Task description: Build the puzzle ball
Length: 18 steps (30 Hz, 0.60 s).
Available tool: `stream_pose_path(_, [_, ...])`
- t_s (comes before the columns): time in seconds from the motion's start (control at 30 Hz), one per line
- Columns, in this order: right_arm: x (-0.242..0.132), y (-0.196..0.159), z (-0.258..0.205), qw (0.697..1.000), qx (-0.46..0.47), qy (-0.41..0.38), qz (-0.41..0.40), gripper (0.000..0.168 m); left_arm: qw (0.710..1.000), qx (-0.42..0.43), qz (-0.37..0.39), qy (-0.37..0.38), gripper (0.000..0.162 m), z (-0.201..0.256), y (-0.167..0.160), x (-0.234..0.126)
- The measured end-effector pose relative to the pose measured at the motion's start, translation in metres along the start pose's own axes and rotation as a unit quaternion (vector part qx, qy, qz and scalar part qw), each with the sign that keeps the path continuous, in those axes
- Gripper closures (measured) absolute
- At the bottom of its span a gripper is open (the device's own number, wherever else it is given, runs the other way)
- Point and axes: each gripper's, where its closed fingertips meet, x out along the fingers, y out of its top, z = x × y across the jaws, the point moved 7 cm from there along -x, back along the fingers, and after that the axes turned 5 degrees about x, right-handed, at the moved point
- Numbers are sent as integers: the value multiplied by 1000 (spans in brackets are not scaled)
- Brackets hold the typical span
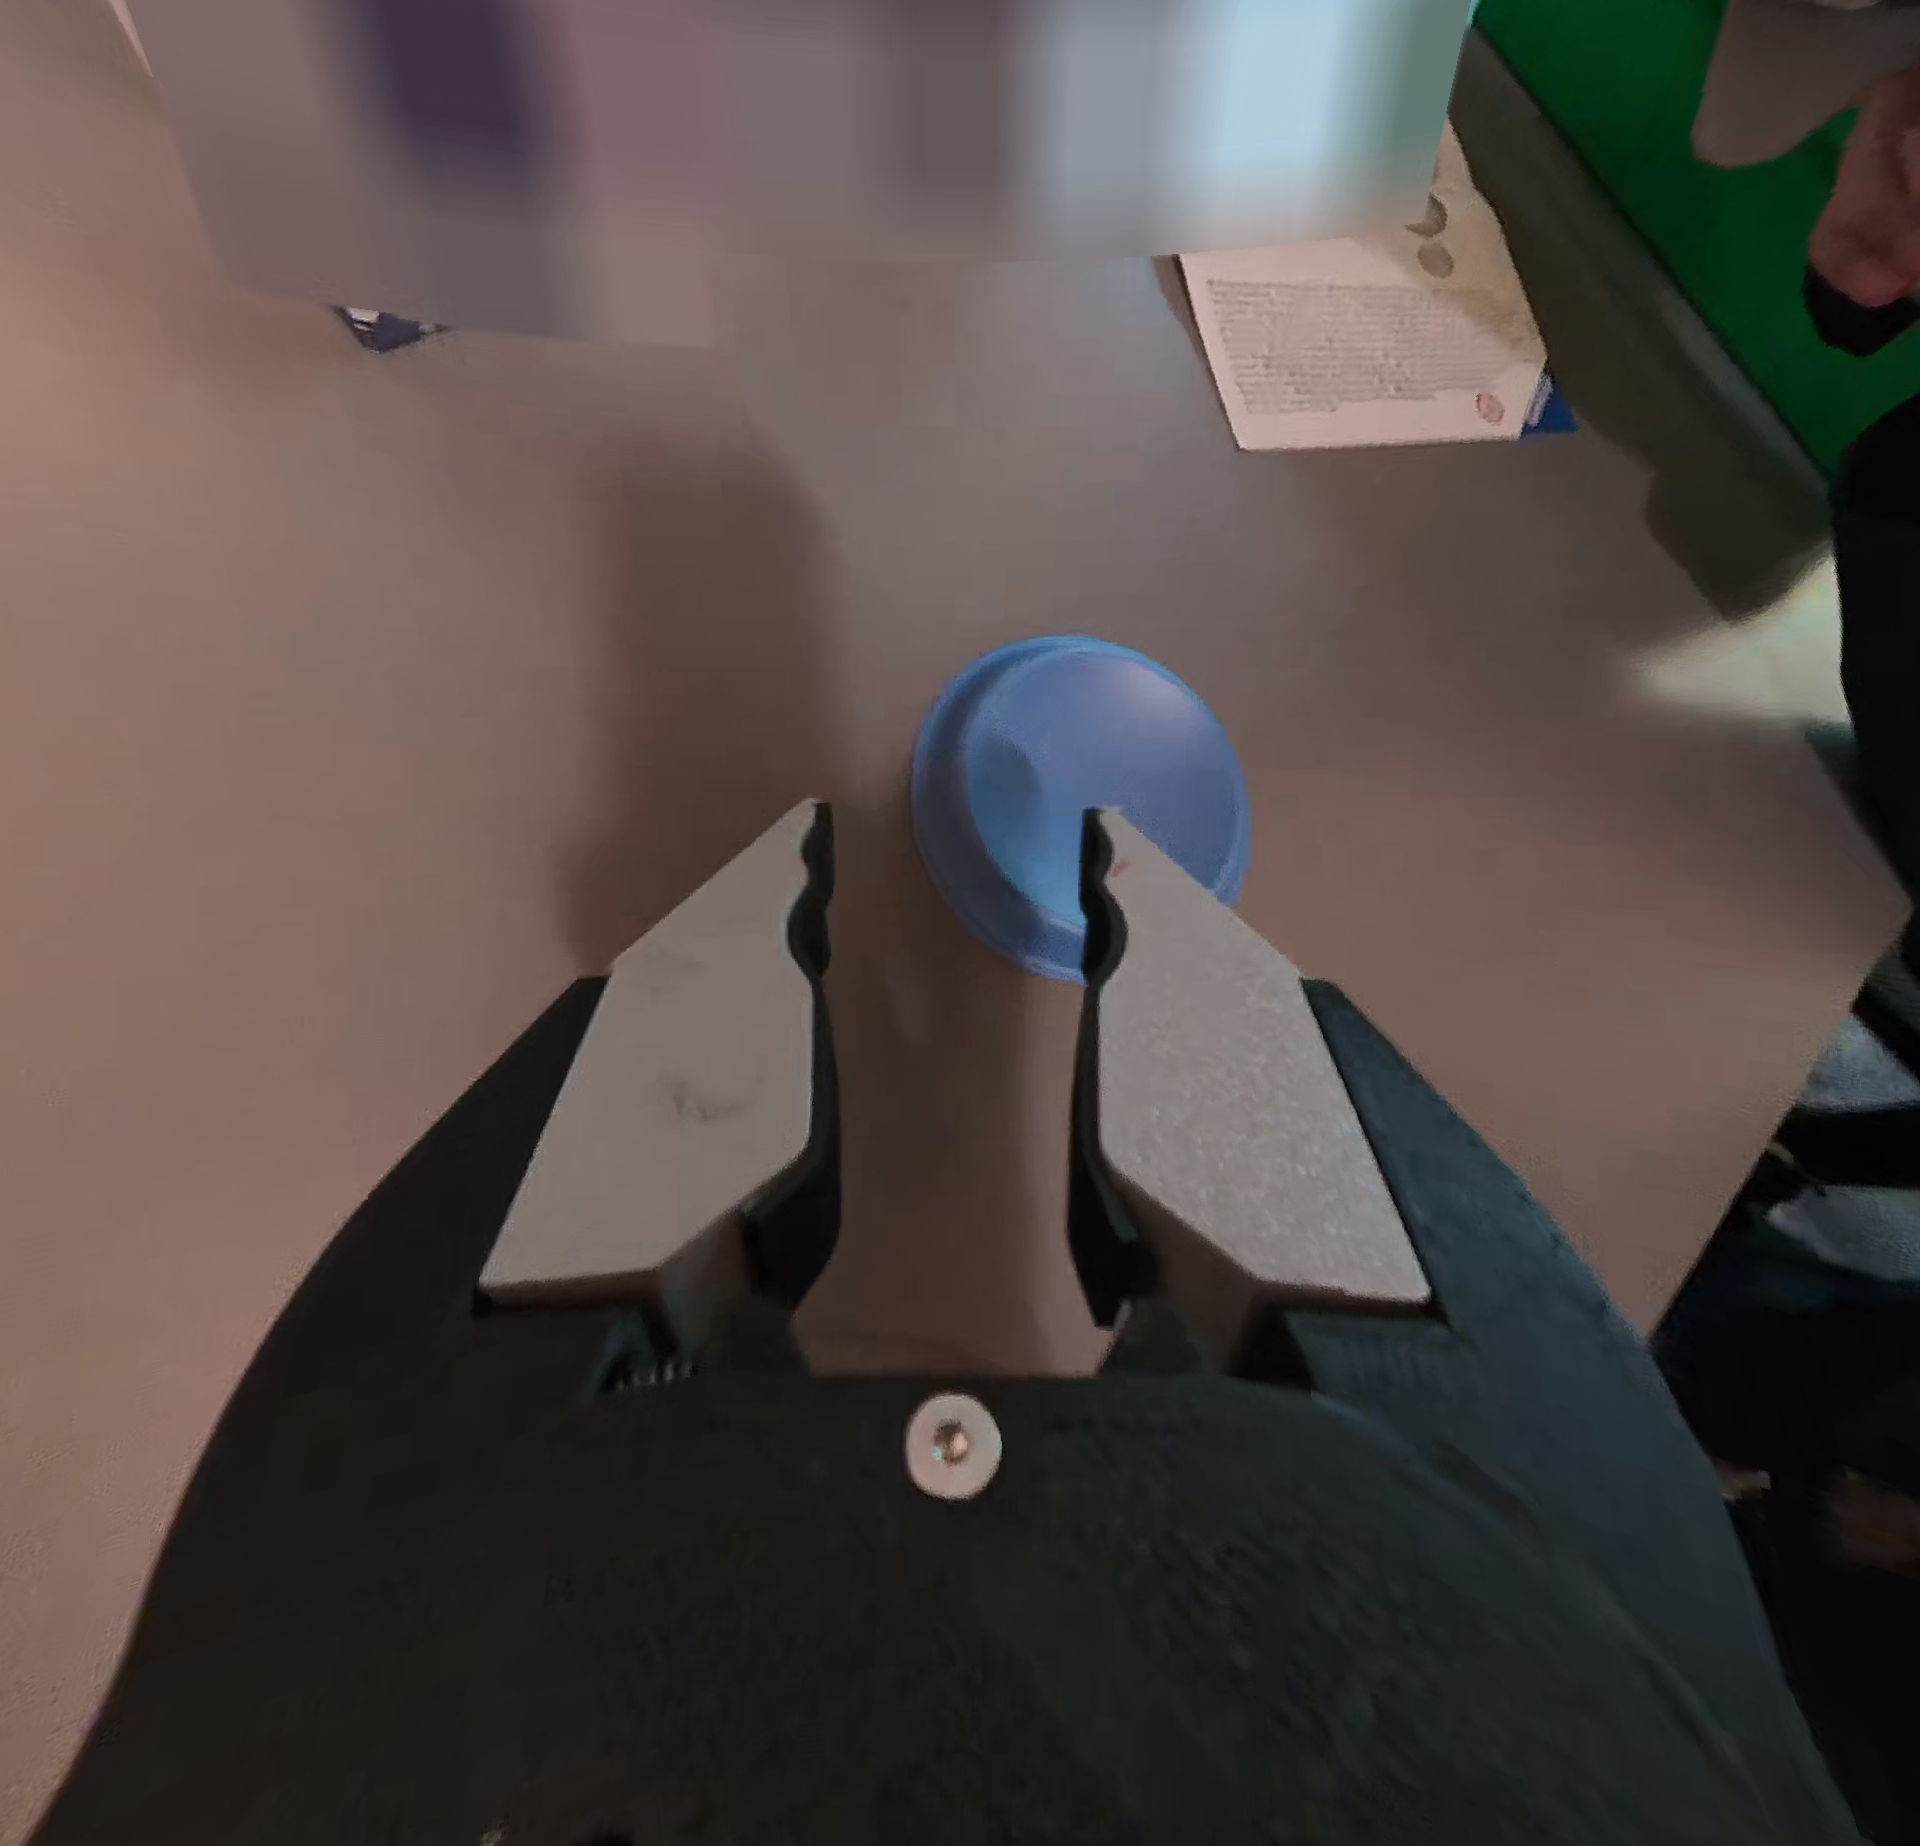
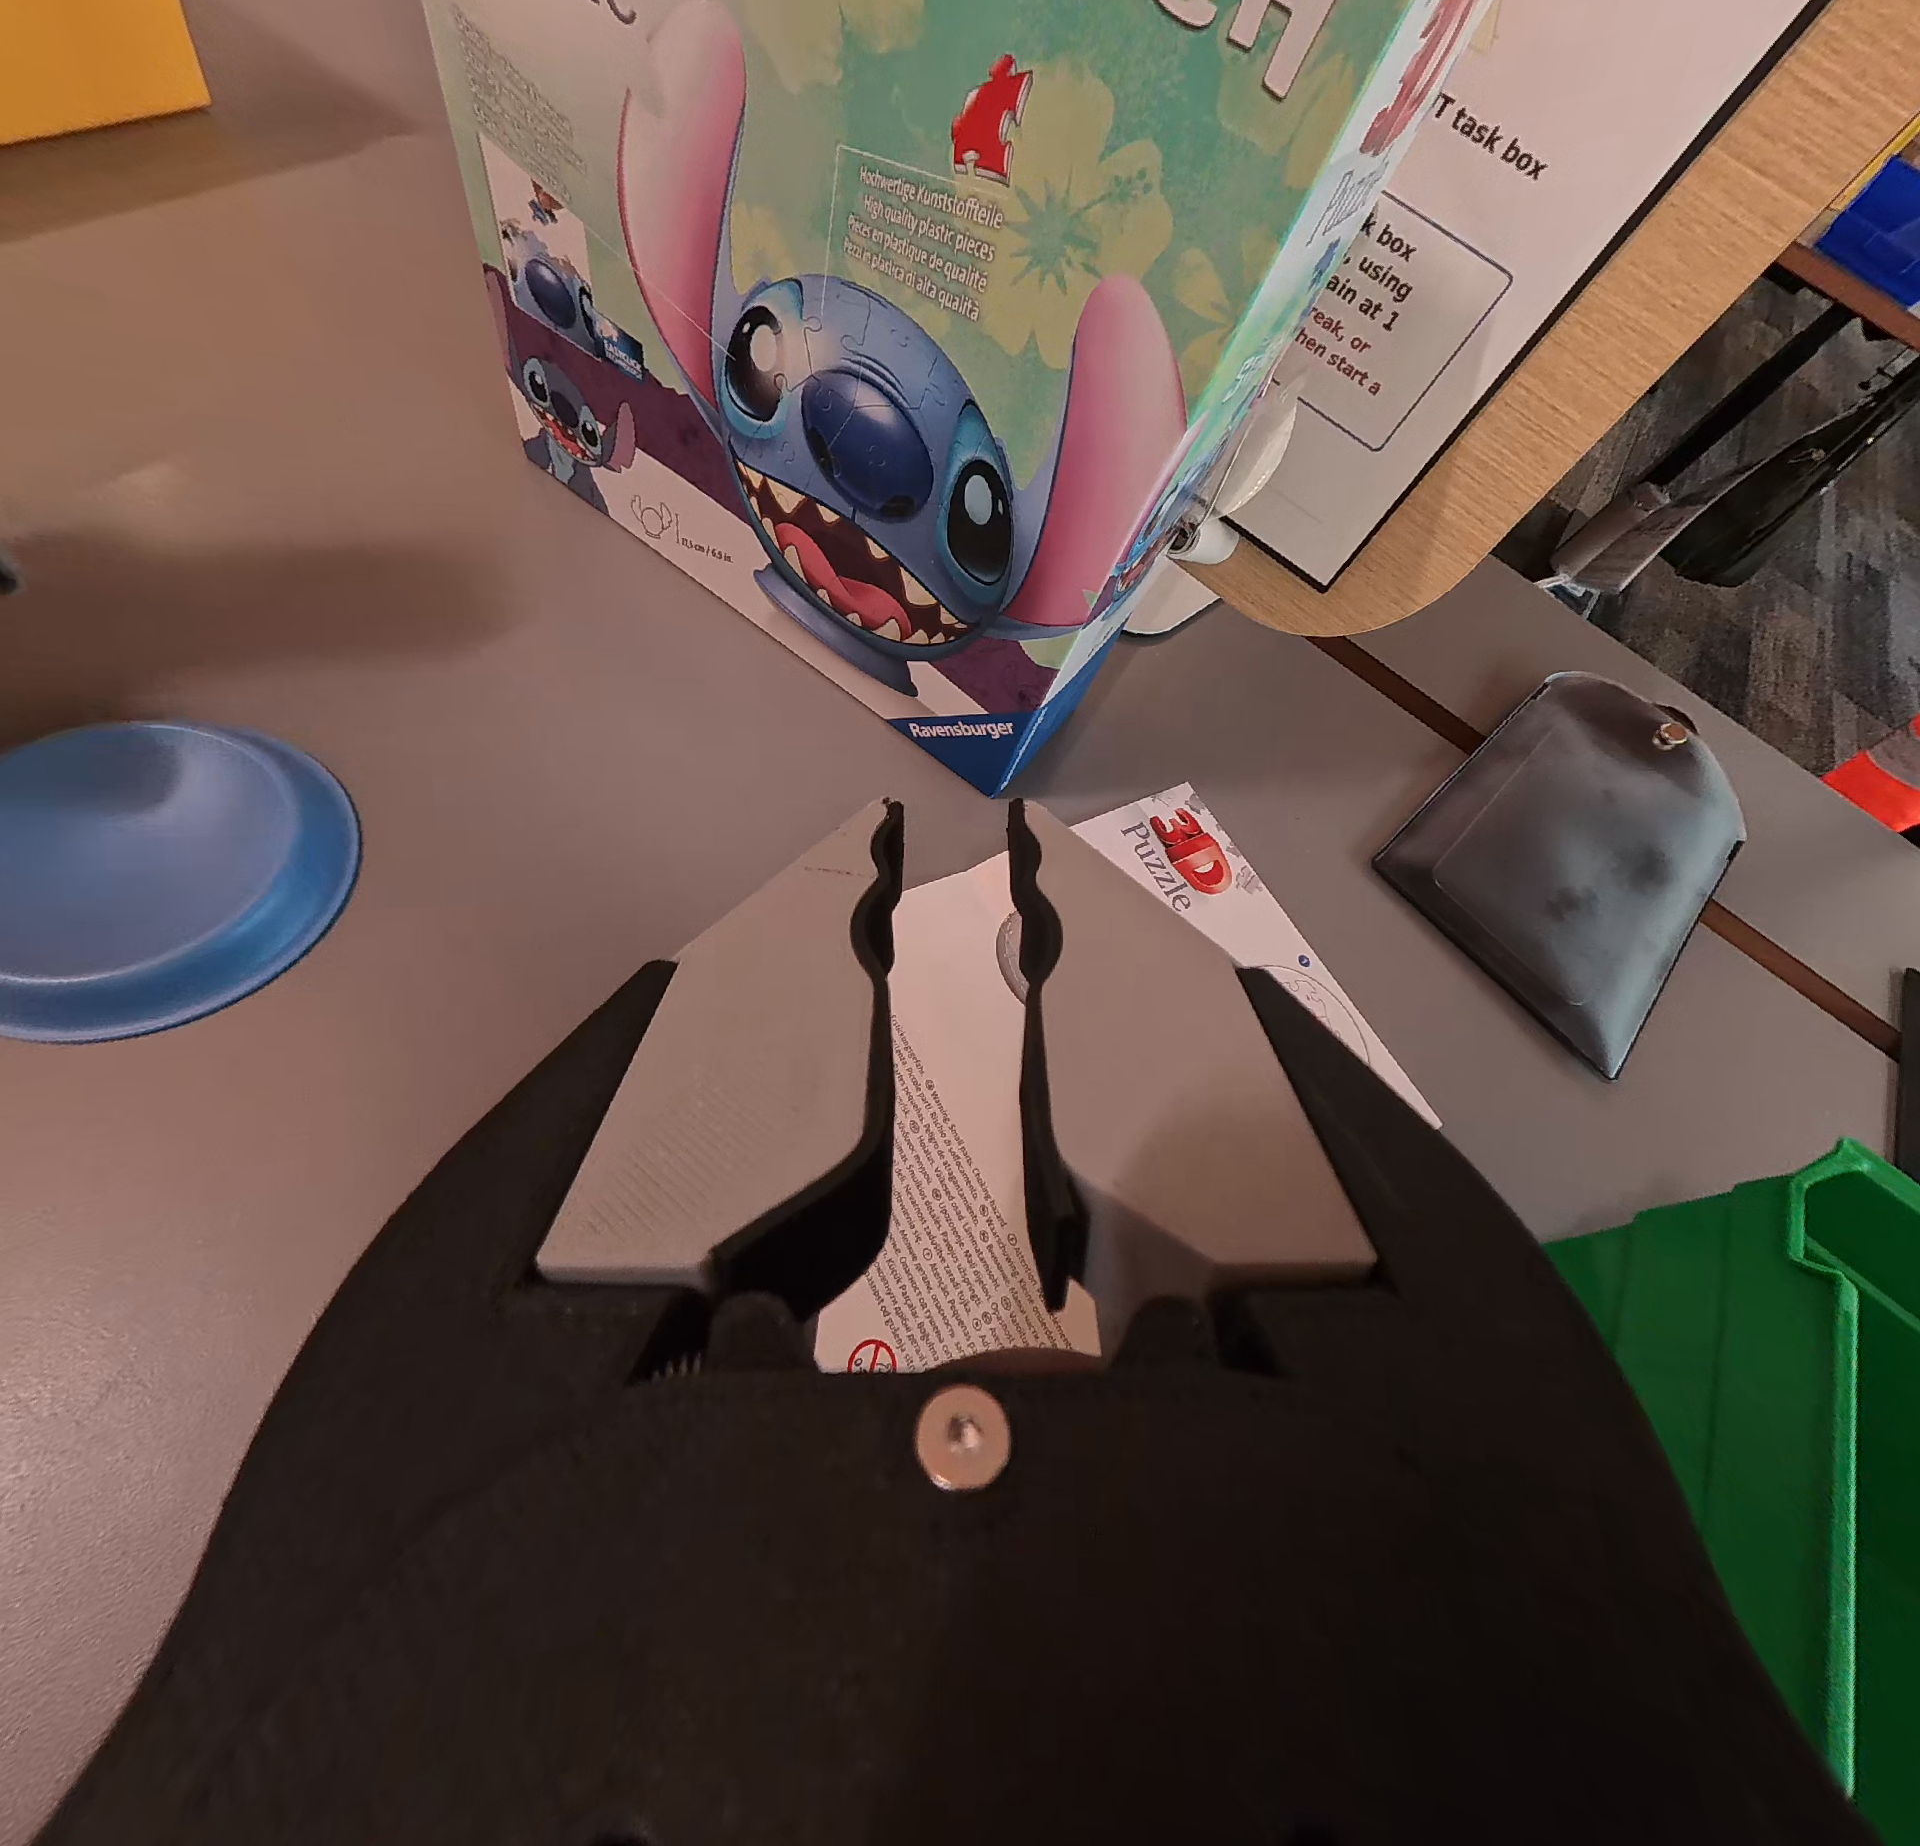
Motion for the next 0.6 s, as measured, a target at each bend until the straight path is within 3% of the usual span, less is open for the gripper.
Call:
stream_pose_path(0.03, [0,0,0,1000,0,1,0,151,1000,15,-8,-13,122,3,-3,0])
stream_pose_path(0.13, [1,0,-2,1000,-2,10,0,149,996,73,-35,-48,119,13,-14,2])
stream_pose_path(0.27, [4,-2,-7,1000,-9,20,-8,146,989,132,-64,-25,109,16,-24,10])
stream_pose_path(0.6, [6,-4,-9,1000,-12,22,-15,146,988,139,-51,-32,108,28,-7,42])
